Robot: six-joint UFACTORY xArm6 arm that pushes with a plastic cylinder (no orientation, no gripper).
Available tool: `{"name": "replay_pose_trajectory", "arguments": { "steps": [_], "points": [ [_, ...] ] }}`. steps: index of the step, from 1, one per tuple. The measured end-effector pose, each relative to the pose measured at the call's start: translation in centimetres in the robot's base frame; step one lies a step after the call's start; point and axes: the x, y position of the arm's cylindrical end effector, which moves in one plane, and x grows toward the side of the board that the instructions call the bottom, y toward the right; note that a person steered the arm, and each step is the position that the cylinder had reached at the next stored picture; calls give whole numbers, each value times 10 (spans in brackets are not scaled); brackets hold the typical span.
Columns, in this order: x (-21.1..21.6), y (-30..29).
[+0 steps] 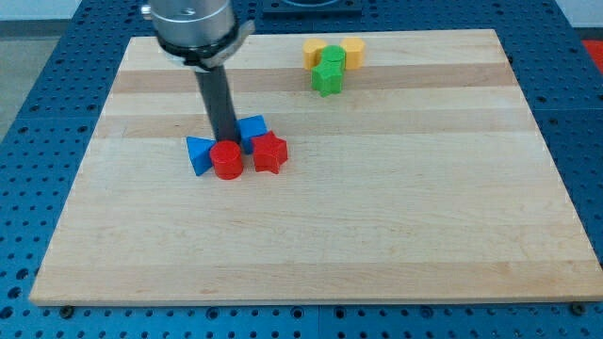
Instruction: Nudge the blue triangle and red circle down a bit
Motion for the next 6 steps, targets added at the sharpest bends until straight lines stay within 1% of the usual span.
{"name": "replay_pose_trajectory", "arguments": {
  "steps": [2,3,5,6],
  "points": [
    [-4,67],
    [-4,64],
    [-22,-18],
    [-1,-22]
  ]
}}
